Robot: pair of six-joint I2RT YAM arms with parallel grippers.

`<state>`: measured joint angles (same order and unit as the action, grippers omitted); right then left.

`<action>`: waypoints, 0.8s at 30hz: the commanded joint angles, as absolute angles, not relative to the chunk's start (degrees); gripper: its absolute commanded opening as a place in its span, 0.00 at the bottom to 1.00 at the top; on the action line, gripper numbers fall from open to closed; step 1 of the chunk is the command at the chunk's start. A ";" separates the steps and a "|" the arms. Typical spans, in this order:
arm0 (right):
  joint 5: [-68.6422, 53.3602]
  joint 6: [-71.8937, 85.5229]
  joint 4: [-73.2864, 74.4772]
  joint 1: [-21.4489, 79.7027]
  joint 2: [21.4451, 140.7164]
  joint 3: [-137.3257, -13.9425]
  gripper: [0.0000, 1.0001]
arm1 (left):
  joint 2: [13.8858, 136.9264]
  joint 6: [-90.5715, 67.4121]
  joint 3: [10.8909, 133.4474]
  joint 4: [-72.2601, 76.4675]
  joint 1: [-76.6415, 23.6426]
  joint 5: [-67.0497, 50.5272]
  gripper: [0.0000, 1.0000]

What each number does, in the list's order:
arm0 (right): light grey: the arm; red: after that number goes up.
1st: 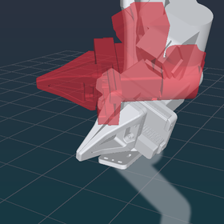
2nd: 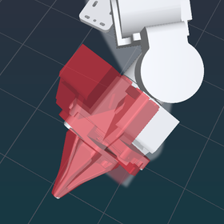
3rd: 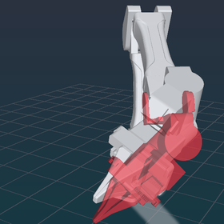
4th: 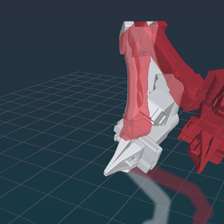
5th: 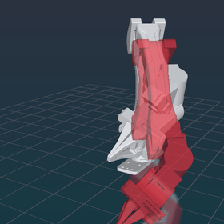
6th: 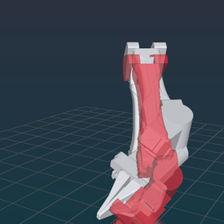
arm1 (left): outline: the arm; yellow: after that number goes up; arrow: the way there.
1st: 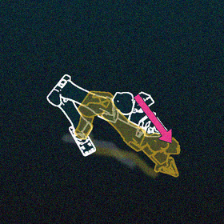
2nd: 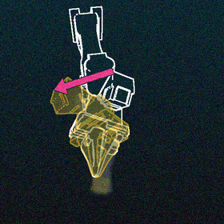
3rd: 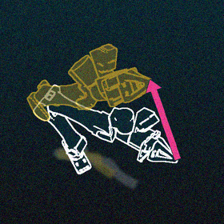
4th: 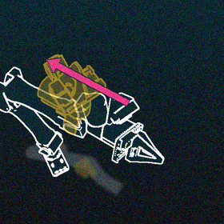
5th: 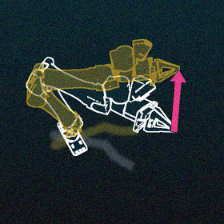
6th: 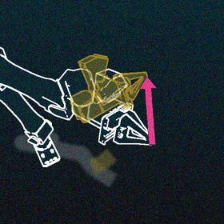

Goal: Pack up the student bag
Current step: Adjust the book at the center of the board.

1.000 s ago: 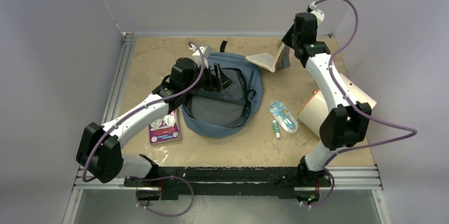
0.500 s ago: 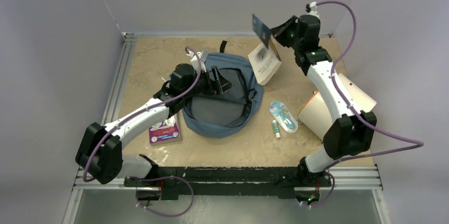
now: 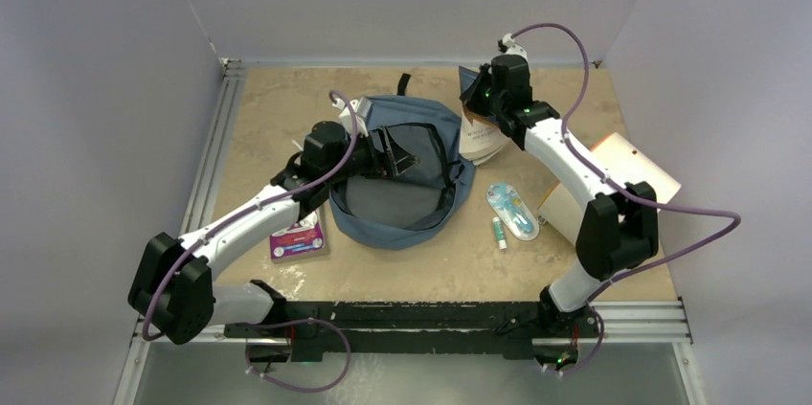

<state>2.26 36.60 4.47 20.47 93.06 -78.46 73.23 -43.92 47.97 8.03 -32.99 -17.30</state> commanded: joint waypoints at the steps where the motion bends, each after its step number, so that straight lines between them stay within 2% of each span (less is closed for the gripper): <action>1: 8.12 31.99 4.06 20.11 90.85 -77.82 0.00 | 72.98 -43.15 48.10 9.92 -32.55 -17.19 0.76; 10: 13.79 28.55 6.94 20.48 94.31 -73.17 0.05 | 74.60 -42.05 49.10 8.58 -32.59 -17.73 0.76; 16: 11.91 26.88 5.62 20.49 99.02 -70.31 0.10 | 74.57 -41.58 48.66 7.81 -32.58 -17.29 0.76; 21: 10.60 28.35 5.95 20.48 100.02 -69.99 0.26 | 74.53 -40.86 48.77 6.94 -32.60 -16.94 0.76; 24: 16.02 28.31 5.55 20.43 98.58 -69.83 0.42 | 74.29 -40.29 48.66 6.27 -32.60 -16.41 0.76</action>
